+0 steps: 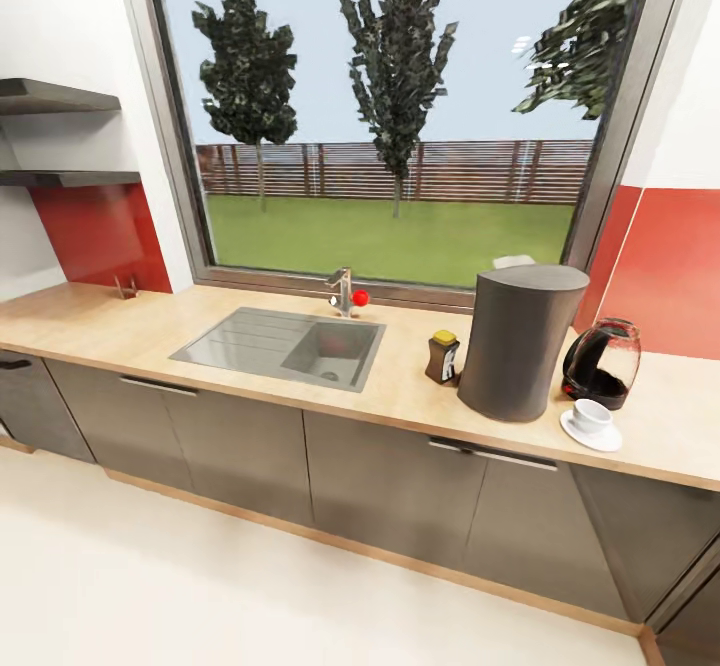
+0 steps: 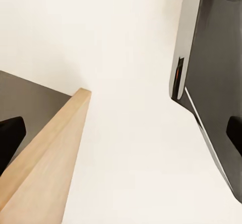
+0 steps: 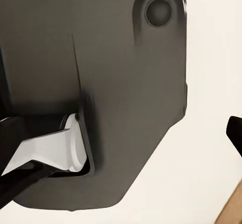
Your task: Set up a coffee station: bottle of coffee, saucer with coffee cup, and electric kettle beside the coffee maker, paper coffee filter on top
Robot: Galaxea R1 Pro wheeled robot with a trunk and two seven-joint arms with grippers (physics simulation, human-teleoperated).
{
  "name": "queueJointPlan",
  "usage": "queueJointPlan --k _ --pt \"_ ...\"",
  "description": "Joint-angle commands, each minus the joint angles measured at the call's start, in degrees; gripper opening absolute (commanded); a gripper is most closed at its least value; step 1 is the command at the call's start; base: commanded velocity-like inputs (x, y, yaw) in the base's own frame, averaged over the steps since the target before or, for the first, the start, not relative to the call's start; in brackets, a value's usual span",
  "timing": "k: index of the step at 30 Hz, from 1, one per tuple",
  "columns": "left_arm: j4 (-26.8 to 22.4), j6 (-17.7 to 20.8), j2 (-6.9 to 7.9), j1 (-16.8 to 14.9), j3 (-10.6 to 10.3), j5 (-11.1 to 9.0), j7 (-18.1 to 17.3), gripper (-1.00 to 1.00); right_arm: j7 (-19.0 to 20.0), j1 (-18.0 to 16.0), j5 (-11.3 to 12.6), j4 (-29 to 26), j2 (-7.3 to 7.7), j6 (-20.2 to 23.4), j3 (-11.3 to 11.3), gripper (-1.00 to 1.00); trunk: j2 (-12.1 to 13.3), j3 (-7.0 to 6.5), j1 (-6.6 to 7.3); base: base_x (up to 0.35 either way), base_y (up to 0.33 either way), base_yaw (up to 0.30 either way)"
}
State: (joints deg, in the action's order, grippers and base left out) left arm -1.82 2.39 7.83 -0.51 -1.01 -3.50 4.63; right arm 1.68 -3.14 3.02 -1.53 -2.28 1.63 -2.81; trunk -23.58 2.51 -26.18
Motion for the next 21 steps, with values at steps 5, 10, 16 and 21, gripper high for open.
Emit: queueJointPlan --k 5,10,16,21 --pt "-0.1 0.2 0.04 0.0 -0.1 -0.4 0.1 1.00 0.2 0.0 0.3 -0.3 0.05 -0.1 -0.3 1.00 -0.1 0.13 -0.03 0.000 0.000 0.000" --pt "-0.1 0.2 0.06 0.0 -0.1 -0.4 0.2 1.00 0.2 0.0 0.3 -1.4 0.08 -2.5 -0.4 1.00 -0.1 0.13 -0.03 0.000 0.000 0.000" --pt "-0.1 0.2 0.15 0.0 -0.1 -0.4 0.2 1.00 0.2 0.0 0.3 -4.0 0.09 -6.7 -0.4 1.00 -0.1 0.13 -0.03 0.000 0.000 0.000" --pt "-0.1 0.2 -0.30 0.0 0.1 -0.4 0.2 1.00 0.2 0.0 0.3 -4.3 0.09 -7.6 -0.4 1.00 -0.1 0.13 -0.03 0.000 0.000 0.000"
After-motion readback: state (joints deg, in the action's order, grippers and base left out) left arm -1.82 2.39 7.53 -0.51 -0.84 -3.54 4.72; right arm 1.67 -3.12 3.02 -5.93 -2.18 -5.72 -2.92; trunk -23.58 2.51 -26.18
